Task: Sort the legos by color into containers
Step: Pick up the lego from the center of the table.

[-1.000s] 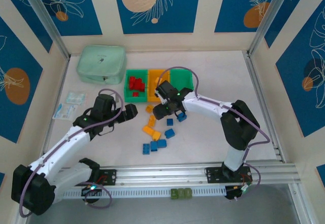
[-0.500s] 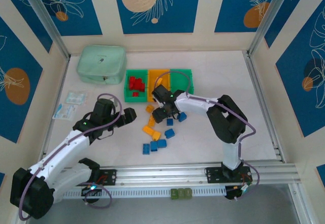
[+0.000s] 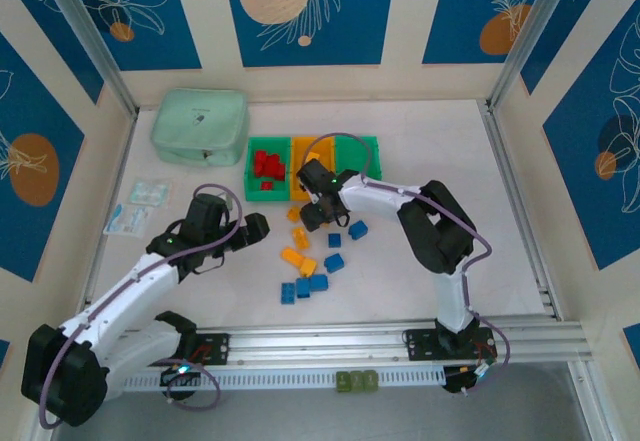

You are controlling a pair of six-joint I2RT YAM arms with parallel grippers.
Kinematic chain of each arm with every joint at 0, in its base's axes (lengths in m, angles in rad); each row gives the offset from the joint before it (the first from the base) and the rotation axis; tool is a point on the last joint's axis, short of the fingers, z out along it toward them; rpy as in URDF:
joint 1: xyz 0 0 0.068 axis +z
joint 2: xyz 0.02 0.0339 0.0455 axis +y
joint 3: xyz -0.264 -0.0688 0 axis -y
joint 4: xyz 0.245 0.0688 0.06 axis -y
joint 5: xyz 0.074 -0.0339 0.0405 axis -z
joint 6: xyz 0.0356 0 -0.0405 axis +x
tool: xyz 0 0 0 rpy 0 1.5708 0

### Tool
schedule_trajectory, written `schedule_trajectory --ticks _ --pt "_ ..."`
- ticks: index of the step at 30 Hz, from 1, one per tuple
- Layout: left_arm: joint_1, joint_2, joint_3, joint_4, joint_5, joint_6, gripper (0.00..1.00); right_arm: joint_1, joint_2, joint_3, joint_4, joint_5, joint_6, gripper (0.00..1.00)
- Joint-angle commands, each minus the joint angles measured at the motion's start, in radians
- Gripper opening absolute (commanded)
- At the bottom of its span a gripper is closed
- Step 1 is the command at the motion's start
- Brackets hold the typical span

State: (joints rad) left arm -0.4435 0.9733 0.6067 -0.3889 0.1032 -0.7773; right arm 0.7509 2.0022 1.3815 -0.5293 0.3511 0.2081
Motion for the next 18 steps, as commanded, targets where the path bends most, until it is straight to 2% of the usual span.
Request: schedule_trajectory --ticks 1,8,18 --pt "-0.003 0.010 0.022 -0.010 -0.006 0.014 0.99 0.011 0.021 0.028 0.011 -0.064 -0.025 0.69" --pt "-0.003 0.002 0.026 -0.021 -0.016 0.021 0.99 0.036 0.025 0.012 -0.003 -0.053 -0.015 0.55" --pt "-0.003 -0.010 0.049 -0.046 -0.022 0.029 0.99 0.054 -0.049 -0.030 -0.008 -0.043 -0.014 0.34"
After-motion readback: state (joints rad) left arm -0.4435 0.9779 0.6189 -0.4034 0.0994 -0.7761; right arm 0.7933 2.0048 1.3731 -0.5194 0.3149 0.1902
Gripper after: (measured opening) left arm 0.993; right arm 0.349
